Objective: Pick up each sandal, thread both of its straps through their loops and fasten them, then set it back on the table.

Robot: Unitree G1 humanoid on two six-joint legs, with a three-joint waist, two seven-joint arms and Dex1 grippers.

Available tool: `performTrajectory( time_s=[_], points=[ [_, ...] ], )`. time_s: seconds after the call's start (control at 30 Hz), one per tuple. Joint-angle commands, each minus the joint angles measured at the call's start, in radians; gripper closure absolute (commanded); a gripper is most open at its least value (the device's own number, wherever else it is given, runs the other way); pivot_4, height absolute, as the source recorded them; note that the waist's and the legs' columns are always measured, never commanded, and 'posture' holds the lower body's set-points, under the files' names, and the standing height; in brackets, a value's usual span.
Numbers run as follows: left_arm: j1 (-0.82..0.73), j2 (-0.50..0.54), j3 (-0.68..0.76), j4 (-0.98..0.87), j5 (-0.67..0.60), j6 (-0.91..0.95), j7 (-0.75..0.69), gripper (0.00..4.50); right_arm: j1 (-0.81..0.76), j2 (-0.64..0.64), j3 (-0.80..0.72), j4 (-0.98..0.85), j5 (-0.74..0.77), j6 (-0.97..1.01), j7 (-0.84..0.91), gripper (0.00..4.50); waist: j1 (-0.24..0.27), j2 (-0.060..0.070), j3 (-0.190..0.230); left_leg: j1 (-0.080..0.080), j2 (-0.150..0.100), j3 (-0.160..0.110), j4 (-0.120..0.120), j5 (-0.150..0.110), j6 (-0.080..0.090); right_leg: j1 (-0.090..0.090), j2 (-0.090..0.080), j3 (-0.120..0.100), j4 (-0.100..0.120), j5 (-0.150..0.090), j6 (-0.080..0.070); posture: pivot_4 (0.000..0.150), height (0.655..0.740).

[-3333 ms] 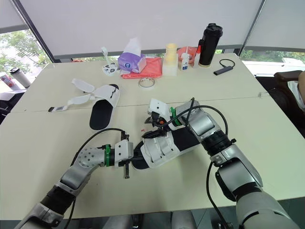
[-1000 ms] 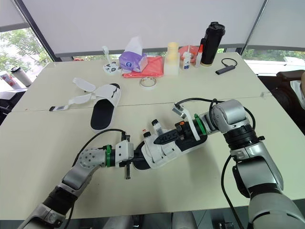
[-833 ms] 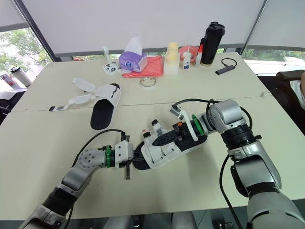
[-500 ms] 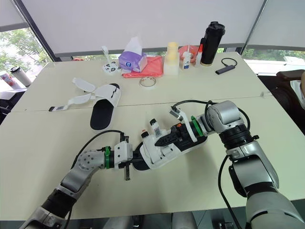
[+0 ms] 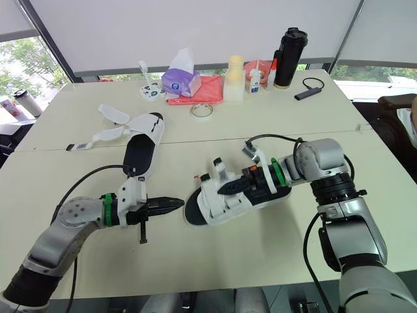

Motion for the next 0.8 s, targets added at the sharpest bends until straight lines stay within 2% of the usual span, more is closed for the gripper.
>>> performTrajectory(
  time_s=[0.03,0.23,0.43,0.63,0.8],
  points=[
    [-0.02,-0.003,0.05,-0.036,-0.031,0.019,0.029,4.5,-0.077,-0.003,-0.178,0.079,-0.027,-0.044,-0.111,4.47,0.0,0.0,0.0,0.0,0.0,0.0,0.0,0.0,0.0,0.0,0.0,0.0,0.0,0.0,0.0,0.15,0.74],
    [-0.068,-0.057,0.013,0.026,0.018,-0.021,0.063,4.5,-0.234,0.012,-0.51,0.44,-0.13,-0.317,-0.51,4.47,0.002,0.0,0.0,0.0,-0.001,0.001,0.0,0.001,-0.001,0.0,0.0,0.0,0.0,0.0,0.0,0.15,0.74],
    [-0.099,-0.111,-0.038,0.1,0.084,-0.086,0.069,4.5,-0.308,0.051,-0.763,0.698,-0.121,-0.729,-0.956,4.47,-0.005,0.0,0.001,0.001,0.0,0.006,-0.002,0.001,-0.001,0.0,0.0,0.001,0.0,0.0,0.0,0.15,0.74],
    [-0.095,-0.126,-0.05,0.118,0.098,-0.104,0.063,4.5,-0.328,0.078,-0.917,0.775,-0.043,-0.966,-1.193,4.47,-0.007,0.0,0.001,0.001,0.001,0.009,-0.001,0.001,0.0,0.0,0.0,0.003,0.002,0.0,0.0,0.15,0.74],
    [-0.087,-0.132,-0.059,0.118,0.106,-0.107,0.065,4.5,-0.343,0.109,-0.974,0.76,0.022,-1.09,-1.222,4.47,-0.004,0.0,0.001,0.001,0.0,0.009,0.0,0.003,0.001,0.001,0.0,0.003,0.002,0.001,0.0,0.15,0.74]
  ],
)
